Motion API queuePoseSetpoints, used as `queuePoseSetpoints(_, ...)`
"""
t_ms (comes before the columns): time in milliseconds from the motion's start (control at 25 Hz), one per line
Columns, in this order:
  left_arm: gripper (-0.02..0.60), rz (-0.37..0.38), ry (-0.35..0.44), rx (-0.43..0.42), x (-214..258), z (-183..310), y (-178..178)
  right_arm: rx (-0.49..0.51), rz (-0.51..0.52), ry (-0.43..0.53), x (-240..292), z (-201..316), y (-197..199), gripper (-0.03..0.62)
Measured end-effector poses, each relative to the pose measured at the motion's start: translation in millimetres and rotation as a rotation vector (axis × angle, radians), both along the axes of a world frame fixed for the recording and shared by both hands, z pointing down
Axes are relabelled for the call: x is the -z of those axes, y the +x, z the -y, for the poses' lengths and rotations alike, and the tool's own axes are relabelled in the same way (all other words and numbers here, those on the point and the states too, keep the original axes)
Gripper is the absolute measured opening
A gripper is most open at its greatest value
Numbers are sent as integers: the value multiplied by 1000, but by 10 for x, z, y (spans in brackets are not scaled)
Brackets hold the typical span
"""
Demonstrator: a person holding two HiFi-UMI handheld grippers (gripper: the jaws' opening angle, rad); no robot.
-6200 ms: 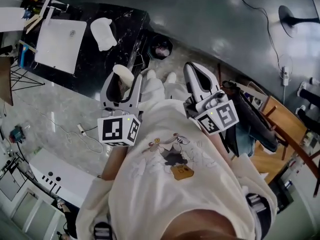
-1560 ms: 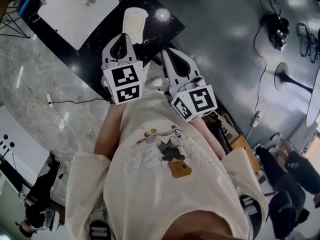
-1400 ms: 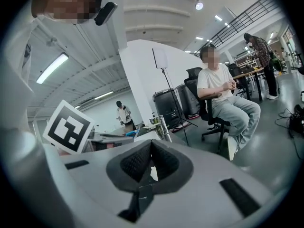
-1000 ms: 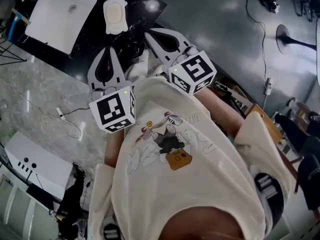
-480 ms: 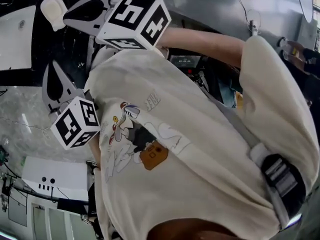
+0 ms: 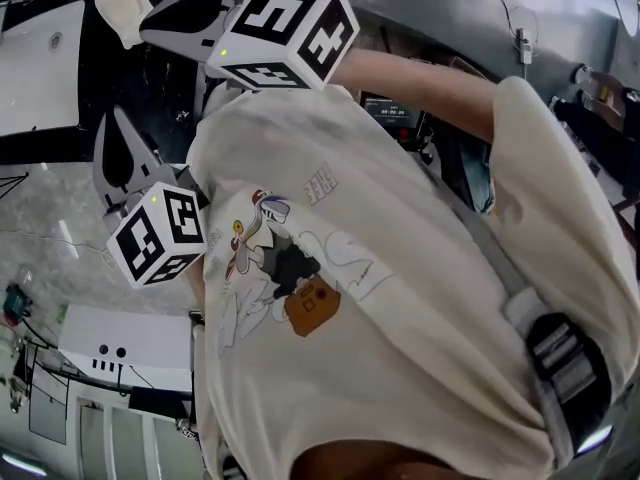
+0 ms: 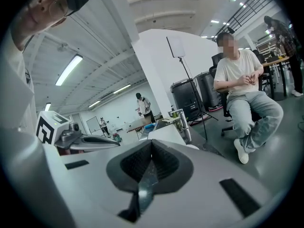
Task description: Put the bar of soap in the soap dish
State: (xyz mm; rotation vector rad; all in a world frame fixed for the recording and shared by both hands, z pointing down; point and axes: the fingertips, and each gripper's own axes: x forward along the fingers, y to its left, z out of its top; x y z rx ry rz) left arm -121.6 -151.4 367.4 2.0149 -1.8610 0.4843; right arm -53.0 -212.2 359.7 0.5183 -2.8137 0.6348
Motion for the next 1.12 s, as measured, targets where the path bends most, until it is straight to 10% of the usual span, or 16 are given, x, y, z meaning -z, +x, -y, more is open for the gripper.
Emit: queuePoseSetpoints(1120, 6, -108, -59, -75, -196, 53, 276, -216, -81, 12, -168, -275, 232, 7)
